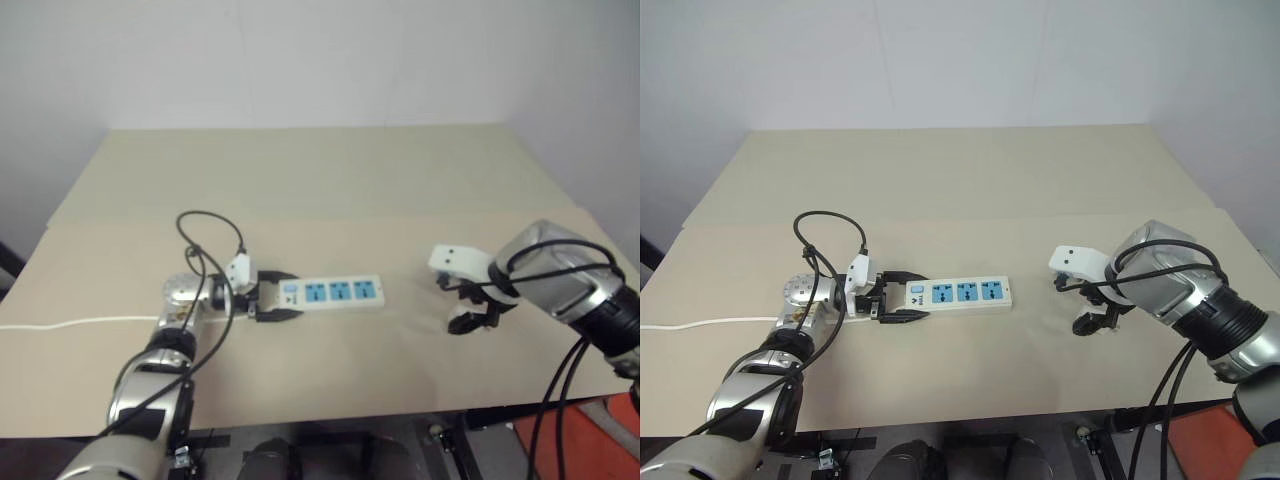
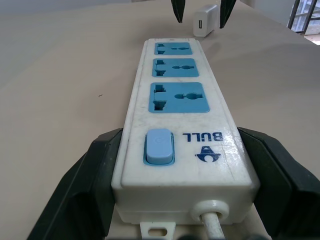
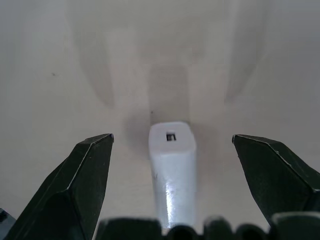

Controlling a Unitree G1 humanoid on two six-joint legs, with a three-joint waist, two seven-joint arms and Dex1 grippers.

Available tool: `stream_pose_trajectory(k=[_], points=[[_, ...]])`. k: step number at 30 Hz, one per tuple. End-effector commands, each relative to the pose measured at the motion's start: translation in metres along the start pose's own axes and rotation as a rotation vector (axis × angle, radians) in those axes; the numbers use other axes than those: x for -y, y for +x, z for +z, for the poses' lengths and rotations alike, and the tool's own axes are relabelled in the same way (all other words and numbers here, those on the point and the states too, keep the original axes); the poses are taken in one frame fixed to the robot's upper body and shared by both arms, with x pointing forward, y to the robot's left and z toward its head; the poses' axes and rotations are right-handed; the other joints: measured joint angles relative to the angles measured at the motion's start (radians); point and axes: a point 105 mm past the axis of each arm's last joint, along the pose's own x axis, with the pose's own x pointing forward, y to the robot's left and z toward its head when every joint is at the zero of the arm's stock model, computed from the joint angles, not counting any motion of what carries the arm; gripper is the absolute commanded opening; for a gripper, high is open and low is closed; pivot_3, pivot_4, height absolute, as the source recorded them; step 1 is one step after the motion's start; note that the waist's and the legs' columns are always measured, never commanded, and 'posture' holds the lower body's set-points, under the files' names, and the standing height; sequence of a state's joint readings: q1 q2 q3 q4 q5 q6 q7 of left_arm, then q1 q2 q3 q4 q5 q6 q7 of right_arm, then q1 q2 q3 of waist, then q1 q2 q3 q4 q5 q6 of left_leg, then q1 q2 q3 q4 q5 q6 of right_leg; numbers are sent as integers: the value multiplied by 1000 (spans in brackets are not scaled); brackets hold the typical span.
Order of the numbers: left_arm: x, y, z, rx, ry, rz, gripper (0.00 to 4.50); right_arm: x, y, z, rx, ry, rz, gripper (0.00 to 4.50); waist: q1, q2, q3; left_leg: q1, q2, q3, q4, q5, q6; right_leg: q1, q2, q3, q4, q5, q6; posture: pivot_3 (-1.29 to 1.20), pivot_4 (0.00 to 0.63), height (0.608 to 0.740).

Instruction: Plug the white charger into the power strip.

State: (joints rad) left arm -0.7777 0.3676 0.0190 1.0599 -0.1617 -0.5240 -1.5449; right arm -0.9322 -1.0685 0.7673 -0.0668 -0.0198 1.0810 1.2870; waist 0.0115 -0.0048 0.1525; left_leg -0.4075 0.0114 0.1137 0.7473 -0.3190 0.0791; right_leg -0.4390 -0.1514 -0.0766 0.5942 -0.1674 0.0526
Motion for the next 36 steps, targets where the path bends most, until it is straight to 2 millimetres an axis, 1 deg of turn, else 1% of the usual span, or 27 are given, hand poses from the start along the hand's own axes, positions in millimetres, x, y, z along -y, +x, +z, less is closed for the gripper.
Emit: stream_pose_trajectory(k=[1,4,8,10,12,17,20,22,24,27,29,30,31,32,33,35,36], points=[[14,8,-13,-32,-43,-49,3264,6,-7,3,24,3,-34,4315,0,0,0,0,0,0,0,0,0,0,0,0,0,0,0,0,150,740],[13,8,-14,-34,-43,-47,3264,7,-5,4,40,24,-37,3624,0,0,0,0,0,0,0,0,0,0,0,0,0,0,0,0,150,740],[13,7,-14,-35,-43,-45,3264,6,-7,6,45,21,-23,2261,0,1,0,0,0,0,0,0,0,0,0,0,0,0,0,0,150,740],[13,6,-14,-34,-44,-42,3264,3,-8,4,29,-10,-21,1603,0,1,0,0,0,0,0,0,0,0,0,0,0,0,0,0,150,740],[12,6,-14,-35,-44,-41,3264,5,-8,3,21,-28,-39,1137,0,1,0,0,0,0,0,0,0,0,0,0,0,0,0,0,150,740],[11,5,-14,-42,-44,-39,3264,2,-14,11,54,-57,-31,1137,0,1,-1,0,0,0,0,0,0,0,0,0,0,0,0,0,150,740],[12,6,-13,-44,-42,-43,3264,3,-18,12,56,-76,-49,1137,0,1,-1,0,0,0,0,0,0,0,0,0,0,0,0,0,150,740],[12,6,-13,-43,-40,-47,3264,3,-27,22,121,-81,-61,1137,0,1,-1,0,0,0,0,0,0,0,0,0,0,0,0,0,150,740],[12,5,-11,-38,-37,-54,3264,4,-43,44,264,-52,-76,1137,-2,1,-1,0,0,0,0,0,0,0,0,0,0,0,0,0,150,740],[14,5,-8,-25,-30,-71,3264,7,-83,84,610,-7,-92,1137,-4,1,-1,1,1,0,0,0,-1,0,0,0,0,0,0,0,150,740],[16,5,-7,-21,-30,-87,3264,8,-103,99,820,5,-102,1137,0,1,-1,0,1,0,-1,1,-1,0,1,0,1,1,0,0,150,740],[18,5,-6,-20,-30,-97,3264,7,-109,103,908,-8,-98,1137,1,1,-1,0,1,0,-1,1,-1,1,2,-1,1,1,0,0,150,740],[20,5,-6,-22,-33,-104,3264,-2,-114,108,1046,-27,-37,1137,3,1,-1,0,1,-1,-1,1,-1,2,2,-3,1,1,0,0,150,740],[21,5,-6,-25,-33,-108,3264,-9,-117,110,1141,-45,16,1137,3,-1,-2,0,0,-1,-1,1,-1,3,2,-4,1,1,0,0,150,740],[22,5,-6,-27,-31,-111,3264,-14,-116,111,1199,-55,41,1137,2,-1,-2,0,1,-1,-2,1,-1,4,2,-7,0,1,0,0,150,740],[25,6,-3,-24,-26,-112,3264,-21,-106,114,1285,-66,86,1137,-3,-1,-3,1,0,0,-2,0,-2,5,2,-14,-1,1,0,0,150,740],[25,7,-2,-25,-25,-107,3264,-27,-101,117,1333,-69,138,1137,-6,-1,-2,1,0,0,-2,0,-2,5,2,-14,-1,1,0,0,150,740]])
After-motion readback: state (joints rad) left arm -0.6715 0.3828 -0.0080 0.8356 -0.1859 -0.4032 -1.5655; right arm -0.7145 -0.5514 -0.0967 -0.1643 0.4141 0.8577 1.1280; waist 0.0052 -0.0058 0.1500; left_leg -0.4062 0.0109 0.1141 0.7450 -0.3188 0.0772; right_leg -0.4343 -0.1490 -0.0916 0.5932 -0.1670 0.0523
